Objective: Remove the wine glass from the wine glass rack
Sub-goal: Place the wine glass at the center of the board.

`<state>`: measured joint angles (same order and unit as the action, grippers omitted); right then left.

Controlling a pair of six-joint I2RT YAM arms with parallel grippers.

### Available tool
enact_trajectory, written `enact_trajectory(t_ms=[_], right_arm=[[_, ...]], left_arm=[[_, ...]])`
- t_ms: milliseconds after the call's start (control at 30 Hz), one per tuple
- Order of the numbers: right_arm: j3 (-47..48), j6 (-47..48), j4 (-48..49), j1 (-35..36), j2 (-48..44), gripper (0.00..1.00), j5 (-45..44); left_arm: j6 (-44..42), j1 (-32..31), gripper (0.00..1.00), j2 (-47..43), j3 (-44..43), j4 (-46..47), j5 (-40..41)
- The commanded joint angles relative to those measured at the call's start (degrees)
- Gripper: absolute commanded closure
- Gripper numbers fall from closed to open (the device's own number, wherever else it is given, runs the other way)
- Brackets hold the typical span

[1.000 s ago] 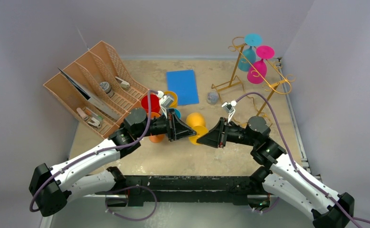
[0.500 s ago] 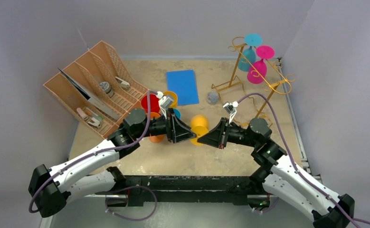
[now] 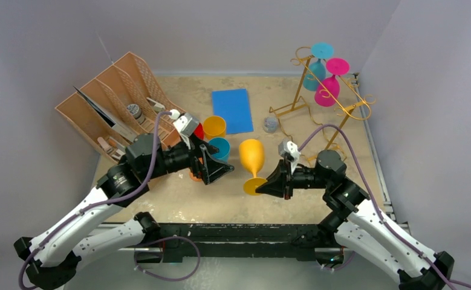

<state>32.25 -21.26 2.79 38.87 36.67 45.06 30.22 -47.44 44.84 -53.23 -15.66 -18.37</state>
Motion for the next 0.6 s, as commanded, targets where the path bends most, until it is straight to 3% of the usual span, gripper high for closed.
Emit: enact_trajectory(t_ms=[0,100,233,333,567], right_arm=[[0.65,26.27,-1.9,0.15,-1.9,1.0,10.71],[3.15,48.25,-14.17,0.24,-2.12,1.0,17.4],[6.2,72.23,-30.3,0.24,-1.93,1.0,18.27],[5.65,75.22,-31.37,0.24,-2.69,1.0,16.6],[0.85,70.66,-21.33,0.24,-5.5,1.0,19.93]], left_arm=[[-7.02,-0.11,0.03,2.72,-6.91,-12.34,3.98],[-7.06,-0.11,0.03,4.09,-8.08,-12.11,2.91],[-8.21,-0.08,0.03,5.22,-9.06,-11.22,1.6],[-9.17,0.02,0.03,6.54,-10.4,-11.4,0.77],[-10.4,0.47,0.03,10.51,-13.11,-11.78,-2.01]])
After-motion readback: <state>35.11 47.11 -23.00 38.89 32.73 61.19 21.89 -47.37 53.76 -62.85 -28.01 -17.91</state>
